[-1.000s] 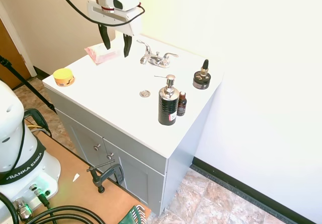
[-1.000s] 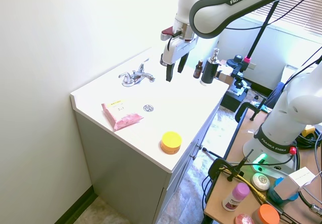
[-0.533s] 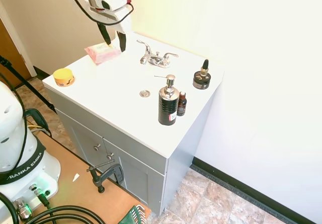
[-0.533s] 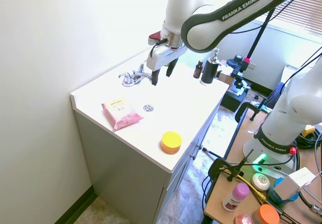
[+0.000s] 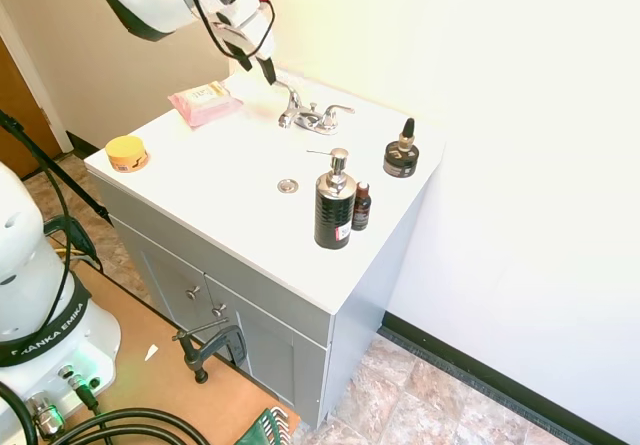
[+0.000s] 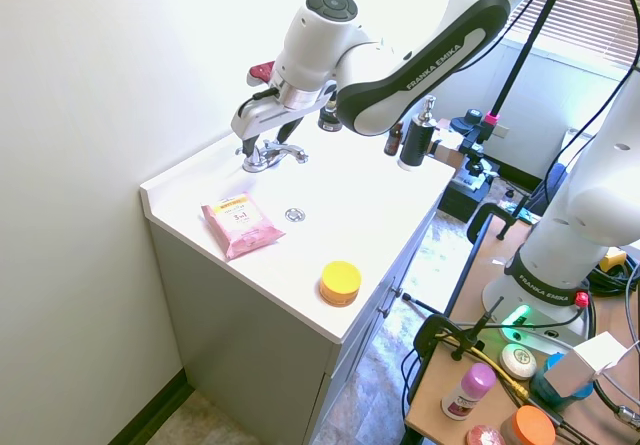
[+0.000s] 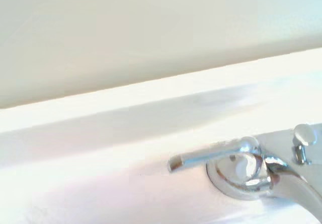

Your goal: Turn on the hot water

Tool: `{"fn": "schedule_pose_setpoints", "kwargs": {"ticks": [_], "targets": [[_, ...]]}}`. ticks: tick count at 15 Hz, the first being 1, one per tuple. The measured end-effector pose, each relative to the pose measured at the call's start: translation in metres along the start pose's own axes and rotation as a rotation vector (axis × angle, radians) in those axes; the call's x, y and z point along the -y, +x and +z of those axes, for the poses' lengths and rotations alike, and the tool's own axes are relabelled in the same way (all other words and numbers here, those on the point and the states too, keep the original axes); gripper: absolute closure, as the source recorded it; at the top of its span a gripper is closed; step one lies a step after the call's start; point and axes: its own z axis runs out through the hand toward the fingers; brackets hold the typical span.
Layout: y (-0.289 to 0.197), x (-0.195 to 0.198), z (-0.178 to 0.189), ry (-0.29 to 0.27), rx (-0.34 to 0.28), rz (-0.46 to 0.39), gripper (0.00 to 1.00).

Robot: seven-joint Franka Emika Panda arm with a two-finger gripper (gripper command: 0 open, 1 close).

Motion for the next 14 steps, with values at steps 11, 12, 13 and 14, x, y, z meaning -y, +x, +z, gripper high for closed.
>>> {"fn": "schedule_pose_setpoints", "kwargs": {"ticks": [11, 12, 13, 14], "targets": [[0.014, 0.02, 0.057, -0.016, -0.05, 0.018, 0.0], [0.015, 0.019, 0.059, -0.023, -0.055, 0.016, 0.0], [0.015, 0.017, 0.062, -0.031, -0.059, 0.016, 0.0], [0.016, 0.016, 0.064, -0.038, -0.062, 0.016, 0.0]]}}
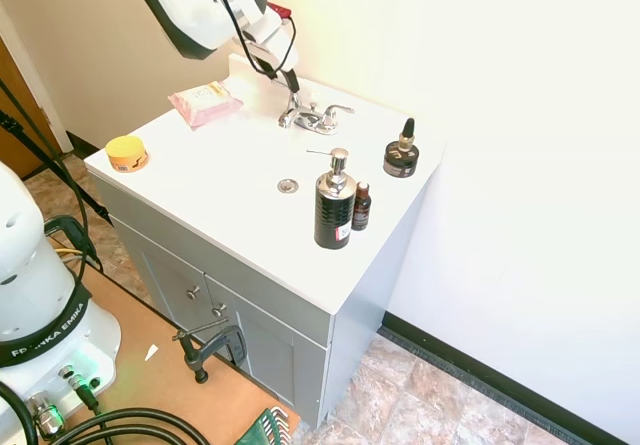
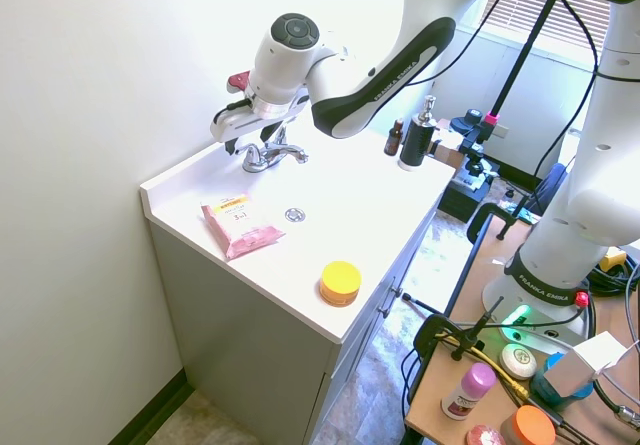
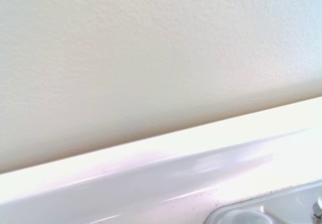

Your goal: Turn on the hot water

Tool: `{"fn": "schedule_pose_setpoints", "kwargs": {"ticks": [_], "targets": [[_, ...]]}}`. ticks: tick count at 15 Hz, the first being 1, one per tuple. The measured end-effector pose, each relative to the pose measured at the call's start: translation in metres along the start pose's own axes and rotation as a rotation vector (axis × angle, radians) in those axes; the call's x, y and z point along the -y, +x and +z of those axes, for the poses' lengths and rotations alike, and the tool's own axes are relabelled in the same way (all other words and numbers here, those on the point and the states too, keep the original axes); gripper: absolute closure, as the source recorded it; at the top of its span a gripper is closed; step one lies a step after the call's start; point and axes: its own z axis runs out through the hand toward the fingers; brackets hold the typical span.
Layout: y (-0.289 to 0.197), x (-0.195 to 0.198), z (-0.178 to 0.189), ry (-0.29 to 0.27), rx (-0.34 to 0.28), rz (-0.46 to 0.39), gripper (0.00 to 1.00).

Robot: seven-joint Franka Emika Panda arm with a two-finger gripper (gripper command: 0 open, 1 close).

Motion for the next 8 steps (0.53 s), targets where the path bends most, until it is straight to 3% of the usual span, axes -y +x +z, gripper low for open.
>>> {"fn": "schedule_pose_setpoints", "kwargs": {"ticks": [5, 8], "targets": [[0.0, -0.002, 0.006, -0.012, 0.003, 0.008, 0.0], [0.006, -0.014, 0.015, -0.08, 0.005, 0.03, 0.0]]}}
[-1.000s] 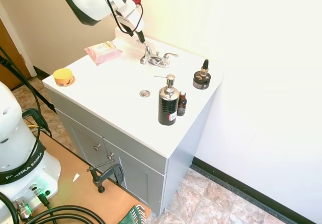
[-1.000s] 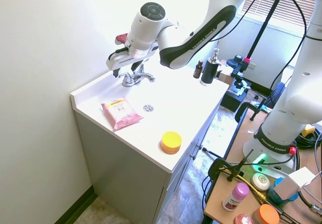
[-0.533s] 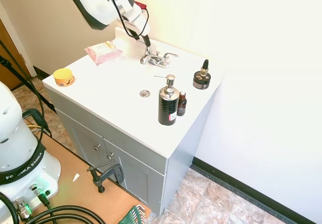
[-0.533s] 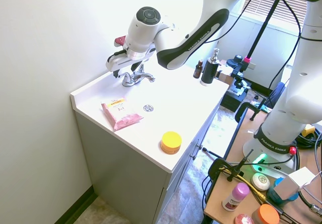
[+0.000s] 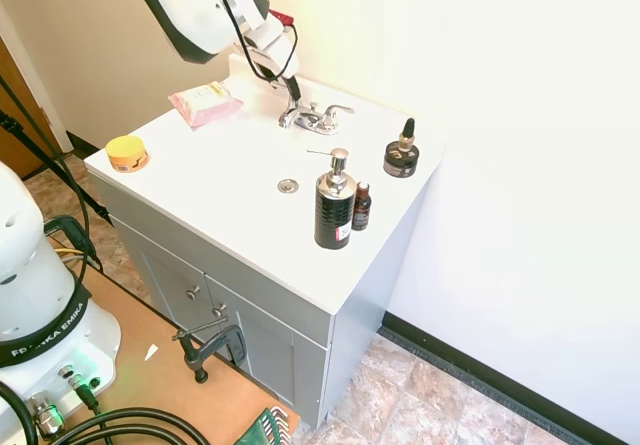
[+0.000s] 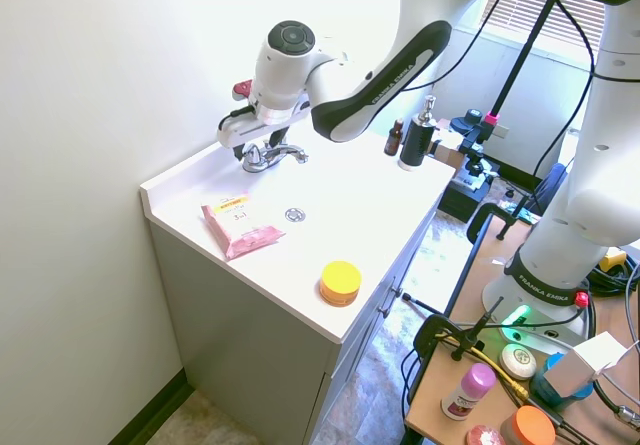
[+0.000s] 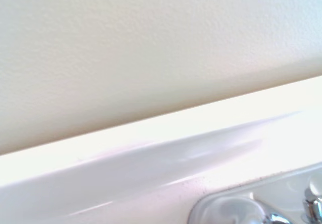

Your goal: Turn on the hot water

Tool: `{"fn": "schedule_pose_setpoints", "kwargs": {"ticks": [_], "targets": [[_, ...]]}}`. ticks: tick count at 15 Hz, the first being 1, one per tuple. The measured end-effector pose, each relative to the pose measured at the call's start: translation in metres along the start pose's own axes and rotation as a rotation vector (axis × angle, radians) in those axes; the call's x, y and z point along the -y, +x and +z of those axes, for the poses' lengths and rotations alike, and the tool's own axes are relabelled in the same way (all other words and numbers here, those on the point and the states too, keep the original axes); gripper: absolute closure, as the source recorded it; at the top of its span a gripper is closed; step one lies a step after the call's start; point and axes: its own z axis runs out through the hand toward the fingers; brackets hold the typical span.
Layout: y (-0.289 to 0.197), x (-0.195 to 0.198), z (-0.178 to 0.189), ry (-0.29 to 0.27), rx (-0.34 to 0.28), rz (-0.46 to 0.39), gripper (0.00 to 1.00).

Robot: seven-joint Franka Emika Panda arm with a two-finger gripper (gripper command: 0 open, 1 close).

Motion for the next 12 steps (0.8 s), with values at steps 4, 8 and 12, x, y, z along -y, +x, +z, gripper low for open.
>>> {"fn": "schedule_pose_setpoints", "kwargs": {"ticks": [4, 8, 12], "targets": [[0.022, -0.012, -0.003, -0.052, 0.019, 0.009, 0.0], [0.022, -0.035, -0.021, -0.129, 0.067, -0.016, 0.0], [0.022, -0.064, -0.046, -0.158, 0.163, -0.035, 0.0]]}}
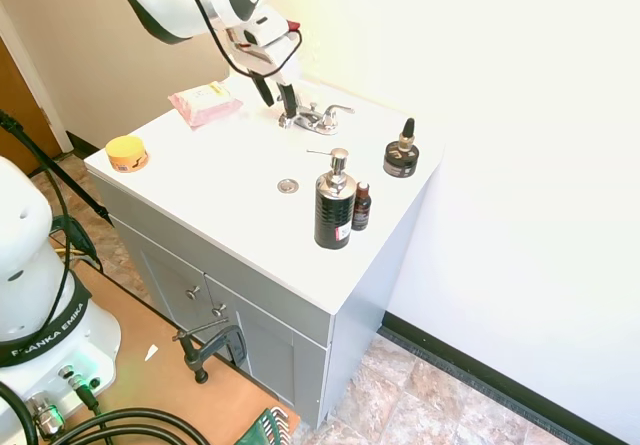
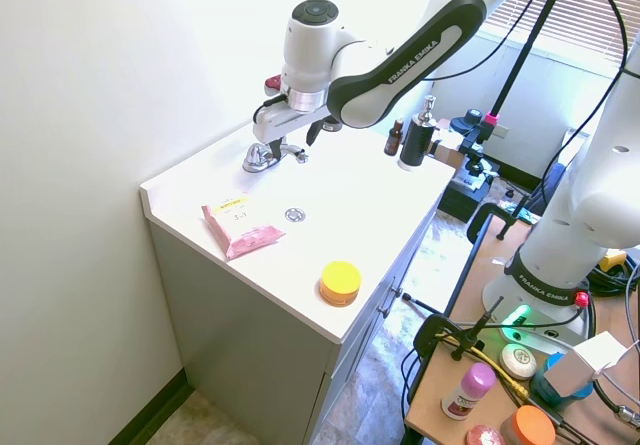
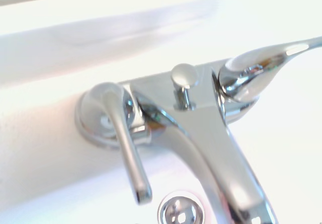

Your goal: Turn on the hot water

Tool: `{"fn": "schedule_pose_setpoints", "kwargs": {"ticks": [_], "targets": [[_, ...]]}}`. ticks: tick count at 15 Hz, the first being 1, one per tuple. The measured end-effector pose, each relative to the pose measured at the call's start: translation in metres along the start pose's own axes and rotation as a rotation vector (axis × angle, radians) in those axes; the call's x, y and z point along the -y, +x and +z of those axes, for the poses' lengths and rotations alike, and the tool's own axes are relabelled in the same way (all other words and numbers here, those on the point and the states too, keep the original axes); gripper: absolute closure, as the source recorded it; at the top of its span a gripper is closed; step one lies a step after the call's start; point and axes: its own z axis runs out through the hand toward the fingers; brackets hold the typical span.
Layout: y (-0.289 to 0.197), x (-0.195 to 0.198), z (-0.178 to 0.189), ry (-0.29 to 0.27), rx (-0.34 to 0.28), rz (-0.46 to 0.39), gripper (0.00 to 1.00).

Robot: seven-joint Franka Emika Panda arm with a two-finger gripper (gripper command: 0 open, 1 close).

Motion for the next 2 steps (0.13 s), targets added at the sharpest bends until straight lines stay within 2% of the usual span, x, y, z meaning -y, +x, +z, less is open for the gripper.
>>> {"fn": "schedule_pose_setpoints", "kwargs": {"ticks": [2], "targets": [[-0.005, -0.022, -0.019, 0.017, 0.087, -0.032, 0.0]]}}
